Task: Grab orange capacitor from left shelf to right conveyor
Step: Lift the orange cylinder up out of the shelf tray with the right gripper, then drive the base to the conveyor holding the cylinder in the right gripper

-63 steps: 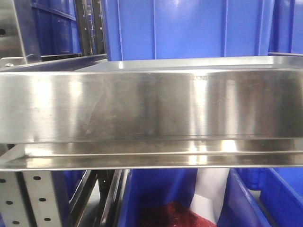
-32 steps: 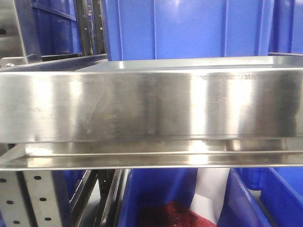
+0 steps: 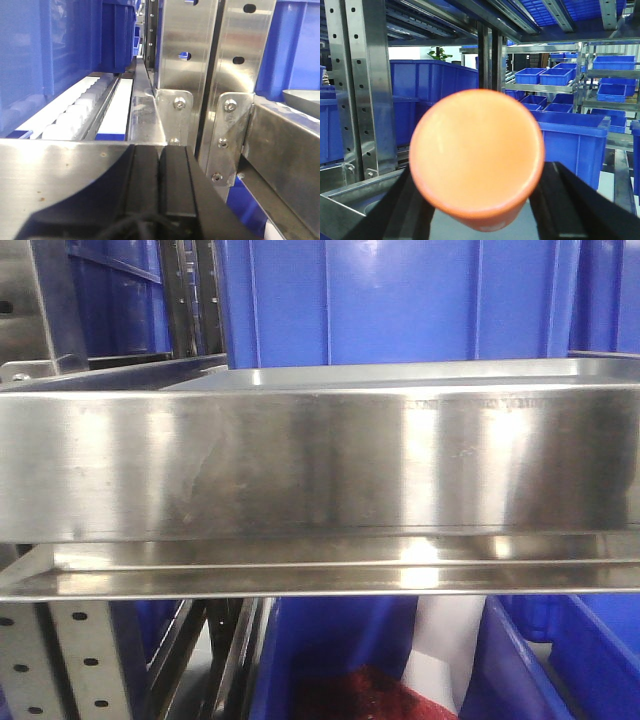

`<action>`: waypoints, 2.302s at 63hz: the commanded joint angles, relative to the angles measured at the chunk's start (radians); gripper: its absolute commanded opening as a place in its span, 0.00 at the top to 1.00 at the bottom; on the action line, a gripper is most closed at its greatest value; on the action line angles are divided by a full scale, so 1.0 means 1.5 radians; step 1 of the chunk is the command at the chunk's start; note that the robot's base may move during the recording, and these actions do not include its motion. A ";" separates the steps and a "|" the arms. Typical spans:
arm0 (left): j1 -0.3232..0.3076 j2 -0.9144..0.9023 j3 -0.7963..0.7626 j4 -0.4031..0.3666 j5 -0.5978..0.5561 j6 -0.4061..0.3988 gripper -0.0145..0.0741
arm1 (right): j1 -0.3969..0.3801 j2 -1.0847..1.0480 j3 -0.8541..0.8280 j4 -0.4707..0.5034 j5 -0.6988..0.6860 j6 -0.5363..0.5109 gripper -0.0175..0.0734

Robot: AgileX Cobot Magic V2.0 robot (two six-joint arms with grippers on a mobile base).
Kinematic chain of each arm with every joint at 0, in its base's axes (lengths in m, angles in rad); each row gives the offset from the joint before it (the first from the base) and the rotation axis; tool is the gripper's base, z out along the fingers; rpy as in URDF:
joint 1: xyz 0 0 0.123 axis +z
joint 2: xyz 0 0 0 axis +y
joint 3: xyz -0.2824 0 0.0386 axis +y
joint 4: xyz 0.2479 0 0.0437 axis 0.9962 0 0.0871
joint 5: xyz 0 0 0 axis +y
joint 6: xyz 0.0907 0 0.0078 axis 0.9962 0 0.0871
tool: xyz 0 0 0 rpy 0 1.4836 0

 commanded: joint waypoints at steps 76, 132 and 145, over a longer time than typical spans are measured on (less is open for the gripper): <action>-0.002 -0.005 -0.003 -0.004 -0.059 -0.004 0.95 | 0.000 0.001 -0.003 -0.003 -0.066 -0.006 0.72; -0.002 -0.005 -0.003 -0.004 -0.059 -0.004 0.95 | 0.000 0.001 -0.003 -0.003 -0.066 -0.006 0.72; -0.002 -0.005 -0.003 -0.004 -0.059 -0.004 0.95 | 0.000 0.001 -0.003 -0.003 -0.066 -0.006 0.72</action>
